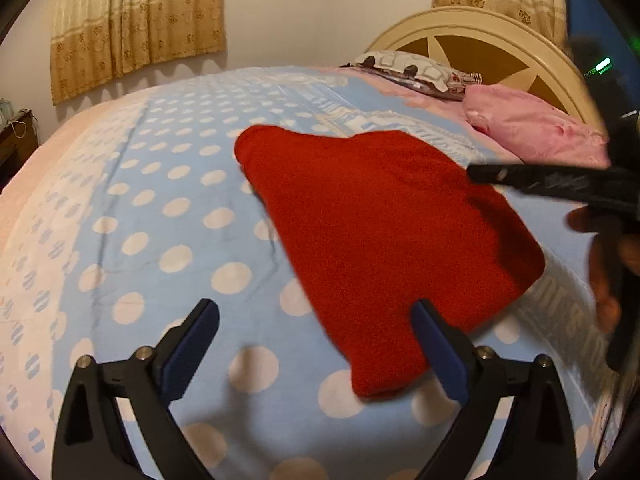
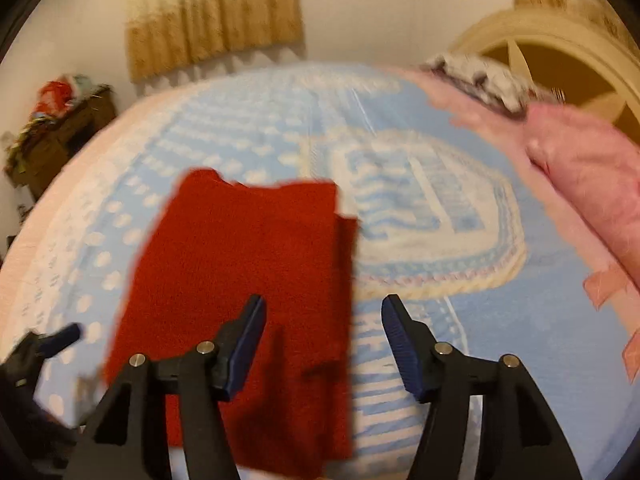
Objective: Fold small clothes
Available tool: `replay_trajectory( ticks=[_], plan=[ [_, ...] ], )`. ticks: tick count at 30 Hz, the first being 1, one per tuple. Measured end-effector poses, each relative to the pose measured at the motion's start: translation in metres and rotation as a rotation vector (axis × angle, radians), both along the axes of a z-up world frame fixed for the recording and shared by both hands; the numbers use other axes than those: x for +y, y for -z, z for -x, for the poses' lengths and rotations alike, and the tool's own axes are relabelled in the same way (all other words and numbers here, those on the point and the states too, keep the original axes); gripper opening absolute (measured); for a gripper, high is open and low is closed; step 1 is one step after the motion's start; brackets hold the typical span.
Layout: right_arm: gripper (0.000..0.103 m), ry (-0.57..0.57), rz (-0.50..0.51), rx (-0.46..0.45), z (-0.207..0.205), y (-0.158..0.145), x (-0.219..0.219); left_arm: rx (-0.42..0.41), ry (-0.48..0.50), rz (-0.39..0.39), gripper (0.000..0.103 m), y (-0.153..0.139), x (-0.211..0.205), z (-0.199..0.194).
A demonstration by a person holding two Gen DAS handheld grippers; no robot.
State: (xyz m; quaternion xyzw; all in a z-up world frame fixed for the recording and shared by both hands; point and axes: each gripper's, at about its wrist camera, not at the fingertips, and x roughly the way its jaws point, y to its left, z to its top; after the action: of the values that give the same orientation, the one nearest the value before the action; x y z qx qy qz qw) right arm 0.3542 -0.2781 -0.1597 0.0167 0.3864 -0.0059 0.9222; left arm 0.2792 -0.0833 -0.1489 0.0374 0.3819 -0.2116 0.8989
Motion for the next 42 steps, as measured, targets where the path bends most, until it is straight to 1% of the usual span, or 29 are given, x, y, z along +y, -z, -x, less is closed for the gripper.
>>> replay_trajectory(
  ticks=[2,4,5,7,9,10,11,12,14,16,18,20,22,25,28,31,34,36,37,38,39,40,42],
  plan=[
    [0.061,-0.064,-0.010,-0.035,0.011,-0.007,0.016,0.026,0.015,-0.011,0.099,0.008,-0.004,-0.002],
    [0.061,-0.126,0.008,-0.019,0.016,-0.001,0.034,0.026,0.013,-0.016,0.100,0.009,-0.004,-0.001],
    [0.061,-0.143,0.011,0.009,0.014,0.006,0.037,0.024,0.011,-0.017,0.100,0.009,-0.004,-0.001],
    [0.061,-0.125,0.000,0.056,0.007,0.023,0.033,0.024,0.006,-0.015,0.102,0.007,-0.003,0.000],
    [0.061,-0.103,-0.024,0.108,-0.003,0.043,0.018,0.030,0.010,-0.006,0.103,0.008,-0.002,0.000],
    [0.061,-0.112,-0.010,0.093,-0.003,0.045,0.016,0.031,0.012,-0.006,0.103,0.009,-0.002,0.000],
    [0.061,-0.124,0.023,0.081,-0.002,0.044,0.018,0.030,0.014,-0.008,0.103,0.010,-0.002,0.001],
    [0.061,-0.134,0.048,0.090,-0.001,0.043,0.021,0.028,0.014,-0.012,0.103,0.010,-0.003,0.001],
    [0.061,-0.131,0.069,0.094,0.003,0.034,0.027,0.027,0.011,-0.014,0.103,0.010,-0.003,0.002],
    [0.061,-0.139,0.090,0.048,0.009,0.018,0.036,0.031,0.007,-0.011,0.103,0.010,-0.003,0.002],
    [0.061,-0.174,0.121,0.012,0.007,0.006,0.051,0.039,0.005,-0.005,0.103,0.011,-0.003,0.000],
    [0.061,-0.203,0.116,0.024,-0.002,0.004,0.062,0.041,0.005,-0.005,0.103,0.011,-0.003,0.000],
    [0.061,-0.223,0.087,0.044,-0.015,0.009,0.070,0.041,0.004,-0.006,0.103,0.012,-0.003,0.001],
    [0.061,-0.217,0.076,0.092,-0.031,0.021,0.073,0.045,0.003,0.000,0.103,0.012,-0.002,0.001],
    [0.061,-0.185,0.102,0.177,-0.051,0.042,0.068,0.052,0.004,0.004,0.103,0.014,-0.002,-0.001],
    [0.064,-0.184,0.087,0.172,-0.057,0.048,0.058,0.050,0.000,0.016,0.103,0.013,0.000,0.000],
    [0.065,-0.216,0.036,0.157,-0.050,0.038,0.052,0.012,-0.008,0.051,0.103,-0.001,0.008,0.004],
    [0.065,-0.225,-0.007,0.121,-0.043,0.026,0.038,-0.008,-0.031,0.123,0.103,-0.013,0.021,0.004],
    [0.065,-0.221,-0.050,0.093,-0.041,0.019,0.025,-0.005,-0.039,0.169,0.103,-0.017,0.027,0.002],
    [0.065,-0.215,-0.080,0.080,-0.041,0.015,0.016,0.008,-0.045,0.203,0.103,-0.019,0.031,-0.001],
    [0.066,-0.200,-0.136,0.069,-0.042,0.011,0.000,0.024,-0.048,0.217,0.103,-0.019,0.032,-0.003],
    [0.068,-0.189,-0.182,0.076,-0.046,0.009,-0.013,0.046,-0.049,0.226,0.103,-0.017,0.032,-0.007],
    [0.069,-0.162,-0.267,0.095,-0.055,0.009,-0.040,0.086,-0.050,0.219,0.103,-0.010,0.029,-0.012]
  ],
)
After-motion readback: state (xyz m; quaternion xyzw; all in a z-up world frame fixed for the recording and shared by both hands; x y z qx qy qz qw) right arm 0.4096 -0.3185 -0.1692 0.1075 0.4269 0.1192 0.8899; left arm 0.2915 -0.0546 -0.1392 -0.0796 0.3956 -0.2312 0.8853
